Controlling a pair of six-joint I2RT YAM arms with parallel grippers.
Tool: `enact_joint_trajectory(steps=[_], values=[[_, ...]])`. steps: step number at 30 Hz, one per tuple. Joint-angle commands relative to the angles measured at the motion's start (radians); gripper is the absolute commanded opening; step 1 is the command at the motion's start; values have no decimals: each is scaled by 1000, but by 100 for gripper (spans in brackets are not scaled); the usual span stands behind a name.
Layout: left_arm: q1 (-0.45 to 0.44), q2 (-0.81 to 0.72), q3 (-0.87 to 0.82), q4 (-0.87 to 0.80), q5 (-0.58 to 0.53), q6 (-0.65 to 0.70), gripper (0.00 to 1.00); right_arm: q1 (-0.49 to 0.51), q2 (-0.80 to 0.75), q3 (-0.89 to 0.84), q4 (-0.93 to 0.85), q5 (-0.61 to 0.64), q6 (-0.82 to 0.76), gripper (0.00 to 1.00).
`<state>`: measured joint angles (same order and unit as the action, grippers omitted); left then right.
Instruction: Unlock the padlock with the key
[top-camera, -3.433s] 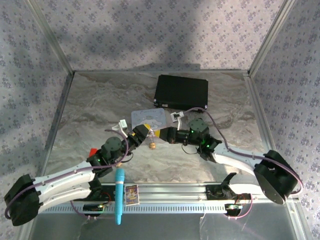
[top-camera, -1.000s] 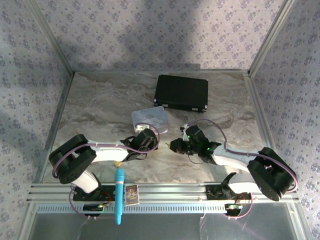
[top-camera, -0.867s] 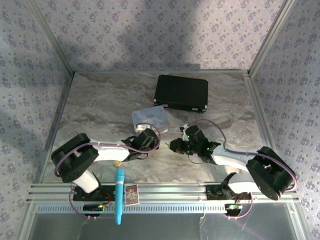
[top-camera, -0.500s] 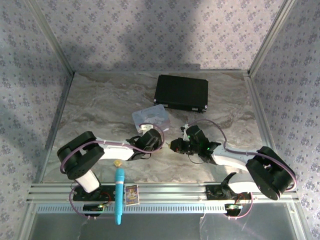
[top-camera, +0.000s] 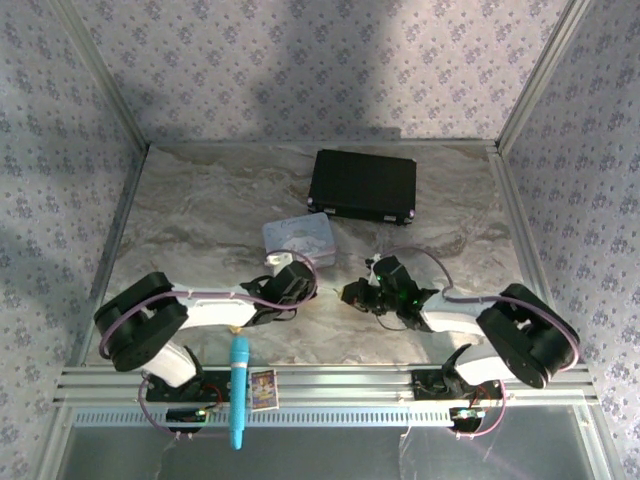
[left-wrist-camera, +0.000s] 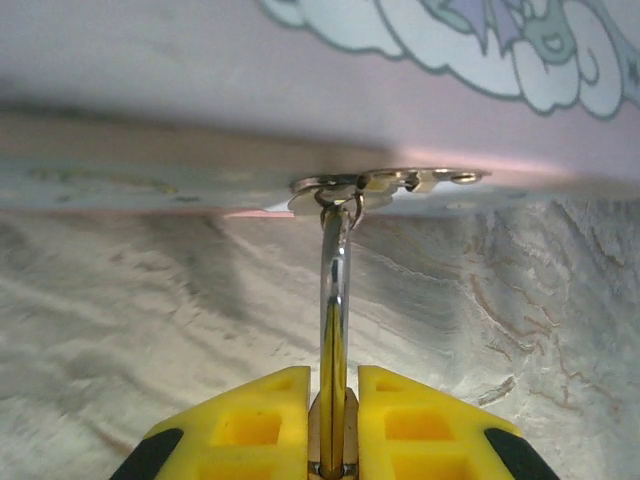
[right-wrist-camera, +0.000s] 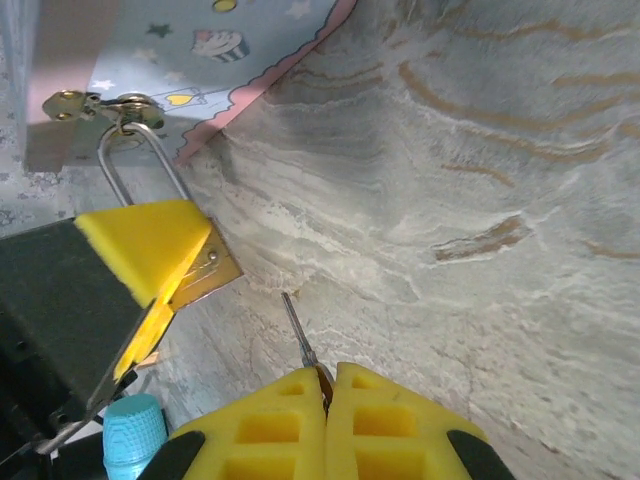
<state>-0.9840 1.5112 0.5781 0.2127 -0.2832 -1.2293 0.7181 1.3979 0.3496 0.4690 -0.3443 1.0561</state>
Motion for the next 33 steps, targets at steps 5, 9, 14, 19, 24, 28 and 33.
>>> enact_joint_trajectory(steps=[5,9,14,19,24,28,33], values=[[-8,-13,-147,191,-47,-270,0,46,112,4,217,-58,68,0],[-8,-17,-185,249,-68,-345,1,55,165,5,294,-94,93,0],[-8,-26,-193,280,-76,-369,1,55,236,2,394,-115,131,0],[-8,-11,-198,311,-55,-386,0,55,264,2,430,-117,146,0],[-8,5,-203,339,-43,-399,0,56,268,11,436,-112,157,0],[-8,3,-199,337,-42,-401,0,55,278,18,431,-119,156,0],[-8,3,-200,336,-41,-405,0,57,291,23,467,-121,172,0]])
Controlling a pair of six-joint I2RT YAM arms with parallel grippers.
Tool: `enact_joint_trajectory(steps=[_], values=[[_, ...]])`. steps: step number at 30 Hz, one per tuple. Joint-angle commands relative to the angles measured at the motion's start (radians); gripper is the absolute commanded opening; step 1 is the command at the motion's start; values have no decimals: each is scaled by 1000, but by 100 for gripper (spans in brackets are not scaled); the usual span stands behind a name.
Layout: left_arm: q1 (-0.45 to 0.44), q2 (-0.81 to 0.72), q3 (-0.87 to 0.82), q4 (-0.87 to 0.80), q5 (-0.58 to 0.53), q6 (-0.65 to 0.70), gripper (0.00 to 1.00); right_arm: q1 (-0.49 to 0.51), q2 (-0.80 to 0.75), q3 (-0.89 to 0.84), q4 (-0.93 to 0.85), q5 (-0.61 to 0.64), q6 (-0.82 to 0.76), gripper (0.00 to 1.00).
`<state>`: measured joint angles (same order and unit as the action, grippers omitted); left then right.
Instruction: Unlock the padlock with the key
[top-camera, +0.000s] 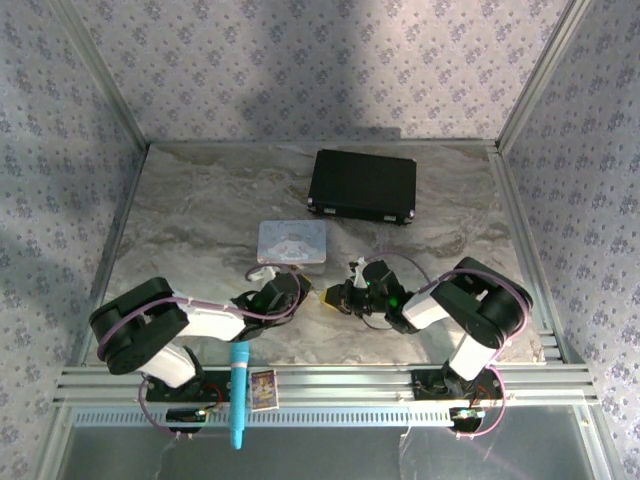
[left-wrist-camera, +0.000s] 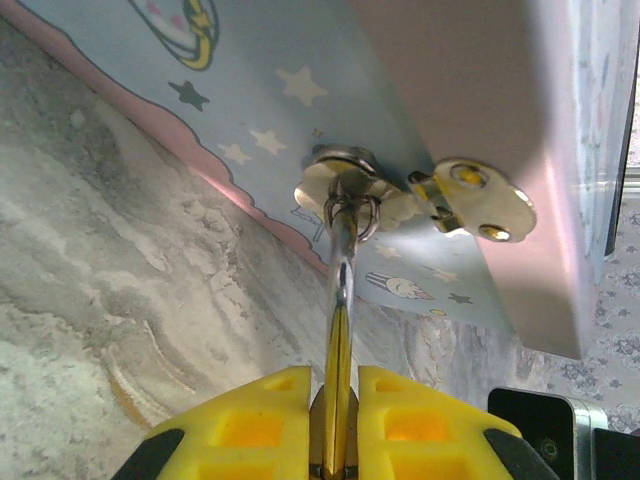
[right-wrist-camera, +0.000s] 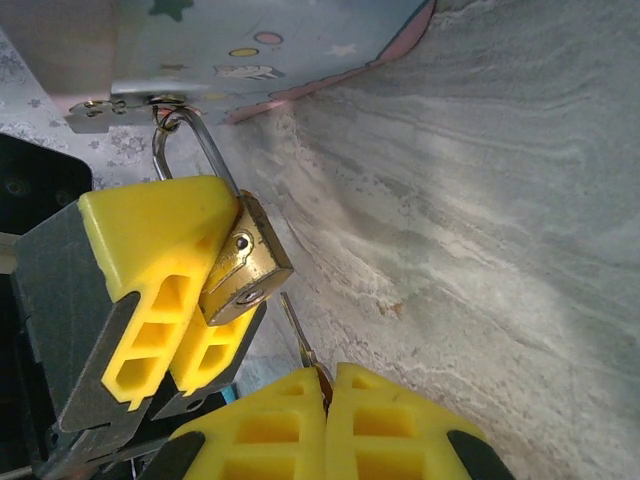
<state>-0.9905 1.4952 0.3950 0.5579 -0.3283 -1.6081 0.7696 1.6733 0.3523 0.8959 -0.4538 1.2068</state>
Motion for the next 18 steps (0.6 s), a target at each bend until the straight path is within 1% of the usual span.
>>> enact_joint_trajectory(steps=[1,7,12,18], values=[[-2,21,-17,-7,7,-26,0,6,17,23,40,-14,20,0],[-1,29,-17,-9,12,-28,0,10,21,28,61,-8,25,0],[-2,37,-27,15,14,-40,0,13,22,42,43,-12,17,0],[-4,43,-20,41,38,-36,0,8,79,67,147,-37,72,0]])
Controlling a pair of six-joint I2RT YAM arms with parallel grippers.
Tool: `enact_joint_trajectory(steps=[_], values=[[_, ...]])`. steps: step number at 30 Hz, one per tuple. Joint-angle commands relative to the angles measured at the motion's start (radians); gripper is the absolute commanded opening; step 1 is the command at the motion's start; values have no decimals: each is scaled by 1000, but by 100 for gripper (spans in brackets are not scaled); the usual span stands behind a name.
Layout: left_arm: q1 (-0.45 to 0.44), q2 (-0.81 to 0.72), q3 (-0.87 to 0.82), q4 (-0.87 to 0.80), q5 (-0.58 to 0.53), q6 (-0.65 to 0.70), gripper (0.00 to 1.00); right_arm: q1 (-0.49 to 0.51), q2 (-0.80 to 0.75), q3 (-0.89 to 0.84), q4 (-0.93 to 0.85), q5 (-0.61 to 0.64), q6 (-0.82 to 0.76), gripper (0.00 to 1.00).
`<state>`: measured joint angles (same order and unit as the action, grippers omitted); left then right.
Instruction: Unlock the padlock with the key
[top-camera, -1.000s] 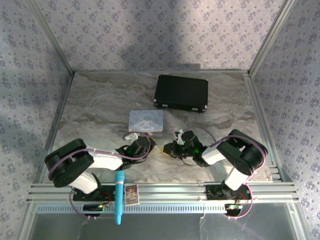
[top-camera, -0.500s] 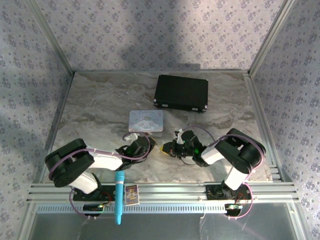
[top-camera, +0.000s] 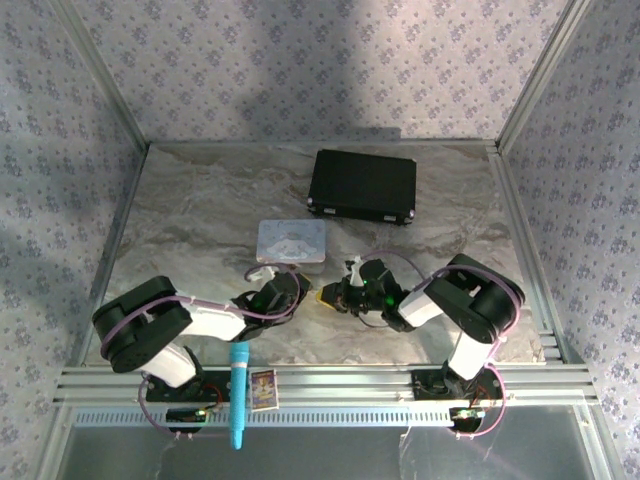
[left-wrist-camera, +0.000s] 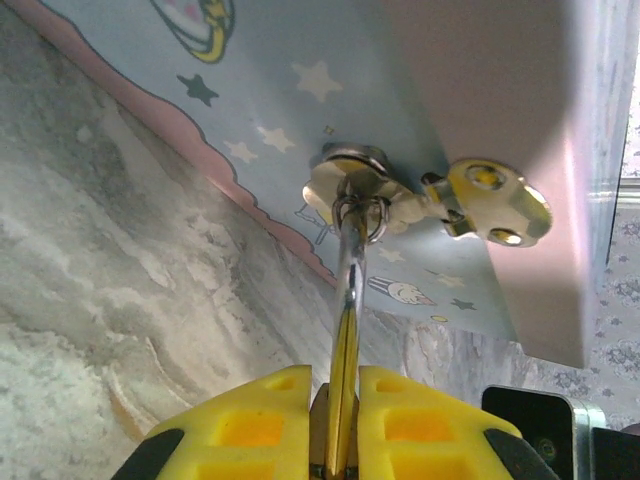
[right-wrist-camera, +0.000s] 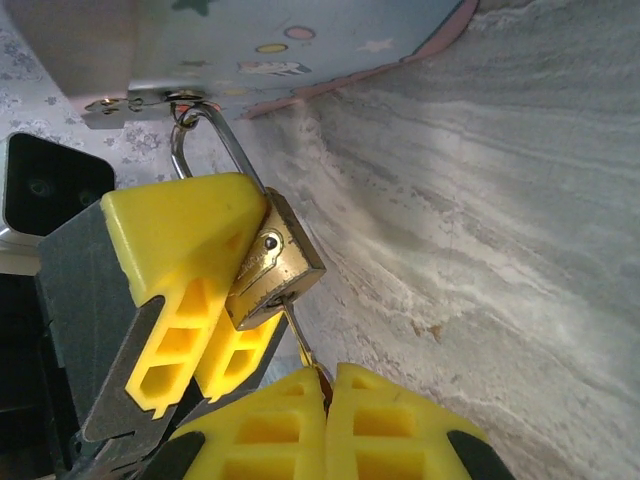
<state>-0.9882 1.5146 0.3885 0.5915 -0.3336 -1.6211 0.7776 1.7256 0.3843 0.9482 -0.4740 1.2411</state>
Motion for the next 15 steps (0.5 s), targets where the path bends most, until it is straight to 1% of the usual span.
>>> enact_joint_trajectory(steps=[1,8,13,15], values=[[-6,20,-17,14,45,-26,0,-4,36,36,109,-20,51,0],[-10,-1,-29,44,52,-15,0,-42,135,41,237,-67,164,0],[-12,5,-39,96,45,16,0,-47,203,56,338,-99,251,0],[-12,19,-47,143,49,21,0,-51,223,58,361,-111,270,0]])
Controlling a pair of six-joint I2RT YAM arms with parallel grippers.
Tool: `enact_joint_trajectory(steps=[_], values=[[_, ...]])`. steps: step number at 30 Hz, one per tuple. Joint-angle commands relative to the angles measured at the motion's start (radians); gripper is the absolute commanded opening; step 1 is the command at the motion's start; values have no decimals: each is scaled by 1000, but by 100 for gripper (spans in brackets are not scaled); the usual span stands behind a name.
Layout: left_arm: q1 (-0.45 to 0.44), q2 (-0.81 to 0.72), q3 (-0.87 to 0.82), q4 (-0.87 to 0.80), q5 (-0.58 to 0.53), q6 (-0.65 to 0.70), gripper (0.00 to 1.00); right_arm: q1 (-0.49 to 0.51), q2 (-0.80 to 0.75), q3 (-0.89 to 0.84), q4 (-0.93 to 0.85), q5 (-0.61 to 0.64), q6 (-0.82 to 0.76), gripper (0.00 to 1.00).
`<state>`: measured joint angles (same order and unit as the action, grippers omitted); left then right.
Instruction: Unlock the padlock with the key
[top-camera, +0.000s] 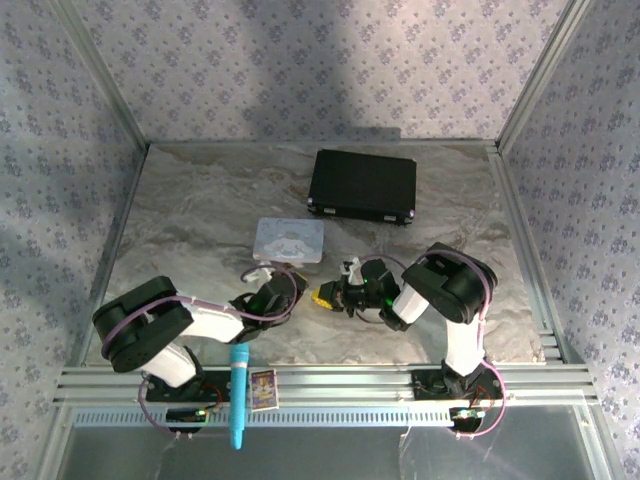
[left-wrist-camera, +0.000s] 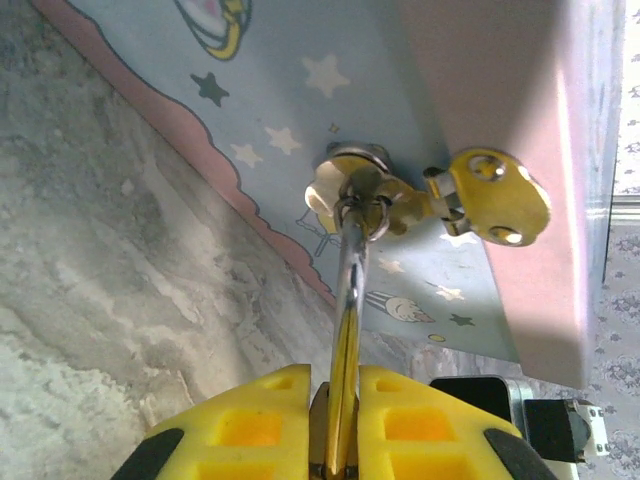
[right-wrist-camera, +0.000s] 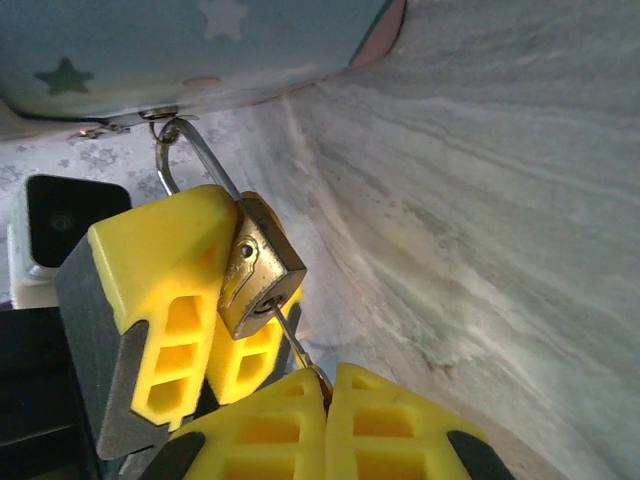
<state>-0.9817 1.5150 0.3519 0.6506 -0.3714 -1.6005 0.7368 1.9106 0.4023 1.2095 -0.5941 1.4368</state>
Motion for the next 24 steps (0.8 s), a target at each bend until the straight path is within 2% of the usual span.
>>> enact_joint_trajectory(steps=[1,6,12,24], values=[[-19,27,-12,104,89,3,0,-13,44,40,103,4,78,0],[-21,71,-26,209,112,12,0,-31,59,44,94,-23,96,0],[-23,70,-39,259,114,18,0,-63,66,33,60,-30,96,0],[-34,48,-29,283,138,28,0,-82,97,64,36,-39,89,0]])
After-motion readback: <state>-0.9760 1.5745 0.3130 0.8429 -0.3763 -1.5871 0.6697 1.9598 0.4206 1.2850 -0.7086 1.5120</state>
